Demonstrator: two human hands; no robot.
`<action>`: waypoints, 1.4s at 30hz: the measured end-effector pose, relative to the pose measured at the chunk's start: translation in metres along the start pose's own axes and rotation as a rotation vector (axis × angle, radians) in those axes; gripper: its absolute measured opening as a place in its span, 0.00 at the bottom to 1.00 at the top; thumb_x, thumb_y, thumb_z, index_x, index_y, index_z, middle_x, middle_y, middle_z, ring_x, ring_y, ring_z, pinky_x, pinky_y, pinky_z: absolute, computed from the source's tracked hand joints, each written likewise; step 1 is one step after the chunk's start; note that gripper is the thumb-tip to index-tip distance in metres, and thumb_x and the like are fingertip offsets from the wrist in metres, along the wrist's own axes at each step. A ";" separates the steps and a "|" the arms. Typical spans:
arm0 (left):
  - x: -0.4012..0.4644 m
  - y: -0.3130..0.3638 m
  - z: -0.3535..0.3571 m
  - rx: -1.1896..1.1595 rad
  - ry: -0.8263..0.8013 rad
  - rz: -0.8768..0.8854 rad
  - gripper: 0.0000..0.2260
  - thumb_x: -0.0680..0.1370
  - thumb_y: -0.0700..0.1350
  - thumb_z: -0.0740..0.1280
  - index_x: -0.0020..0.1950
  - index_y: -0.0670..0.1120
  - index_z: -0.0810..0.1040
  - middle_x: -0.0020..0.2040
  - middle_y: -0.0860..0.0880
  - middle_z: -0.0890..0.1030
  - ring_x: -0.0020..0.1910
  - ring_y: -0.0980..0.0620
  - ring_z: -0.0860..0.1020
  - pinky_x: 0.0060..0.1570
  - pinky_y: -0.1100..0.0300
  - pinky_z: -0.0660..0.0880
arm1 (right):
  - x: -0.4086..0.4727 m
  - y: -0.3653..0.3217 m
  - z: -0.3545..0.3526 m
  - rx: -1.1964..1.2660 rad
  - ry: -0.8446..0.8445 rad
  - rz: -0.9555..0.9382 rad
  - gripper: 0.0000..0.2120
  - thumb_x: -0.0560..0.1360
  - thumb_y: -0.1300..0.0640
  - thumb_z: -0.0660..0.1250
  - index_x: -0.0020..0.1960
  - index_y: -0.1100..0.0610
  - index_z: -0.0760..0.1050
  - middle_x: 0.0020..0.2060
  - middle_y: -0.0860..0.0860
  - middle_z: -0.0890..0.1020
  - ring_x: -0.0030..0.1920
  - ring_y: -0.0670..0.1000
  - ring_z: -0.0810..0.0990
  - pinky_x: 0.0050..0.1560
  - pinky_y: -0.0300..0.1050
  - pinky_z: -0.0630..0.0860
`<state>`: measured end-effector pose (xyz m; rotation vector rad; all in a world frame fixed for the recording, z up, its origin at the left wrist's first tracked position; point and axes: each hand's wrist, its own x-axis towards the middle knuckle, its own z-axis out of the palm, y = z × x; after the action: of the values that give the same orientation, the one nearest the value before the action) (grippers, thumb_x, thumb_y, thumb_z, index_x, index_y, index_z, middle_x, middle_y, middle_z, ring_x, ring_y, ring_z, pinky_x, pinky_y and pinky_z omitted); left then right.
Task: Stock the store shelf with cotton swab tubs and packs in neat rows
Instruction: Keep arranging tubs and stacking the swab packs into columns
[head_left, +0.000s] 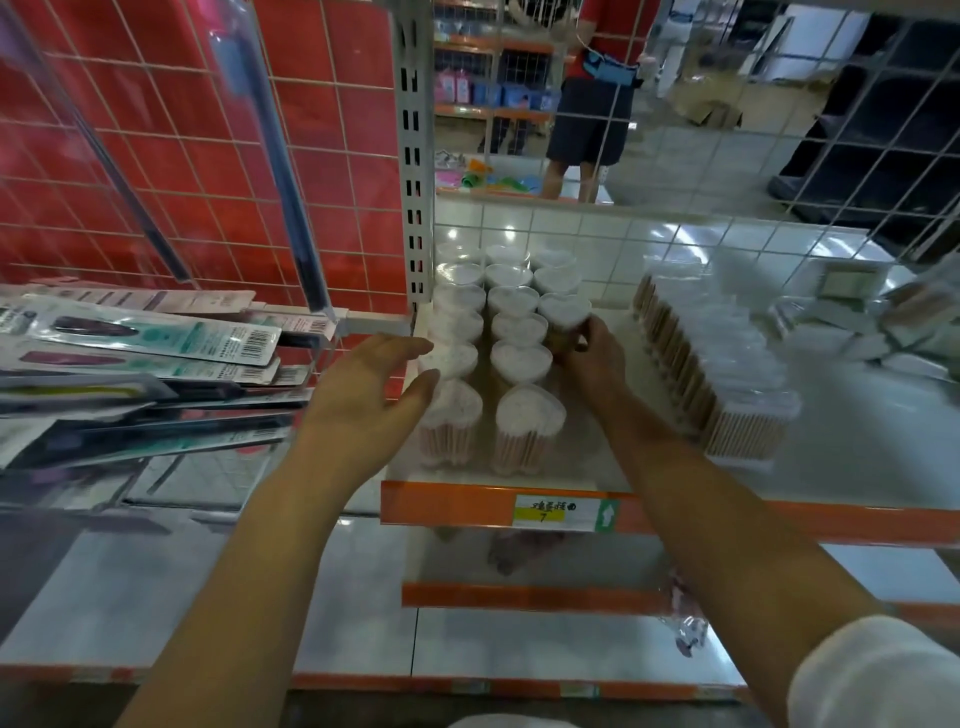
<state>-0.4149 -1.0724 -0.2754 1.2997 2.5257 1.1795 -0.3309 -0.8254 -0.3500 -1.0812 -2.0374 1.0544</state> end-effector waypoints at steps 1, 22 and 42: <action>0.000 -0.001 0.000 -0.001 -0.004 -0.001 0.14 0.77 0.46 0.64 0.63 0.48 0.75 0.60 0.49 0.77 0.58 0.49 0.74 0.57 0.56 0.70 | 0.001 -0.001 -0.001 -0.002 -0.008 0.014 0.25 0.70 0.59 0.71 0.65 0.60 0.69 0.60 0.57 0.77 0.59 0.55 0.76 0.47 0.35 0.68; 0.007 0.026 0.003 0.041 -0.109 0.184 0.20 0.73 0.55 0.58 0.54 0.43 0.78 0.51 0.43 0.80 0.49 0.43 0.77 0.48 0.53 0.74 | -0.051 -0.034 -0.040 -0.227 -0.057 0.131 0.14 0.75 0.59 0.63 0.60 0.59 0.73 0.52 0.51 0.78 0.57 0.53 0.75 0.56 0.46 0.71; 0.015 0.119 0.092 0.210 -0.304 0.389 0.26 0.73 0.57 0.52 0.66 0.48 0.72 0.61 0.46 0.76 0.60 0.46 0.71 0.58 0.54 0.68 | -0.125 -0.043 -0.137 -0.264 0.124 0.079 0.17 0.76 0.54 0.63 0.64 0.56 0.74 0.58 0.53 0.79 0.56 0.53 0.78 0.59 0.49 0.73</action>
<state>-0.3102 -0.9649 -0.2577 1.9215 2.2859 0.6975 -0.1798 -0.8982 -0.2605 -1.3354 -2.0876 0.7490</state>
